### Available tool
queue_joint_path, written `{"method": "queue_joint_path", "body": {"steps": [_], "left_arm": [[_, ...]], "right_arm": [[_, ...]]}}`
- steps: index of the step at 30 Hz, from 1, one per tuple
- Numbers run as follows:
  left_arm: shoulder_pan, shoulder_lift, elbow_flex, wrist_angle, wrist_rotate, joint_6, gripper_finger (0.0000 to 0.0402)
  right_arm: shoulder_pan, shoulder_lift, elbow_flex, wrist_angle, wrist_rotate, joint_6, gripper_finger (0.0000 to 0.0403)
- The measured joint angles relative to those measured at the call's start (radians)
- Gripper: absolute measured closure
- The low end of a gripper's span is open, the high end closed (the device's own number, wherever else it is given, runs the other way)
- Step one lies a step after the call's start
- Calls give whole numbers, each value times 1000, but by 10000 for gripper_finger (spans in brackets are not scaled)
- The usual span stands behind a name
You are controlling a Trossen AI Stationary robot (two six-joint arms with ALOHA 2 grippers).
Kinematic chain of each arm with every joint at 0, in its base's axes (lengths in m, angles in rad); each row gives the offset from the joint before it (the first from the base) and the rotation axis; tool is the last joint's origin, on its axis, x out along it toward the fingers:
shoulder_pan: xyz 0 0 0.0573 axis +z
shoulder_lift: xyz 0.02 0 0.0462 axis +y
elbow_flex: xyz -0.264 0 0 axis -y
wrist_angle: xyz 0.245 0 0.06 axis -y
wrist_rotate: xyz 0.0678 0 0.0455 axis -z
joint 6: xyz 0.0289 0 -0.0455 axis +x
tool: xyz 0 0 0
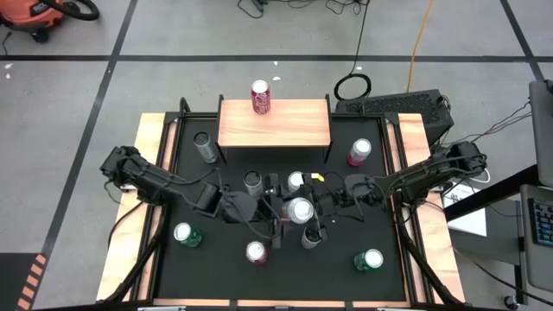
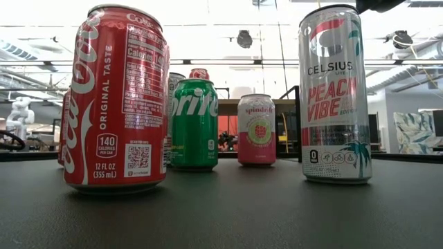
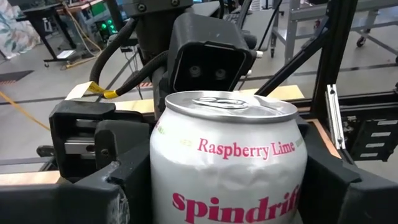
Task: Place canned beverage on shelf
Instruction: Put the bottom white pink soda can on the shelf
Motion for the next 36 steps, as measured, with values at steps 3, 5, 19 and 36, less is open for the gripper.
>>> {"method": "queue_joint_path", "body": {"steps": [3,5,19,36], "left_arm": [[0,0,0,-4,-19,8,120],[0,-2,0,2,-26,4,119],[-4,-3,-1,96,-188,-32,118],[-11,2,-1,342,-390,-48,118]], "right_arm": [[0,-17,0,-40,41,42,82],[-1,-42,0,-74,56,71,60],[45,-247,2,-457,322,148,18],[159,-138,0,-281,654,229,18]]}}
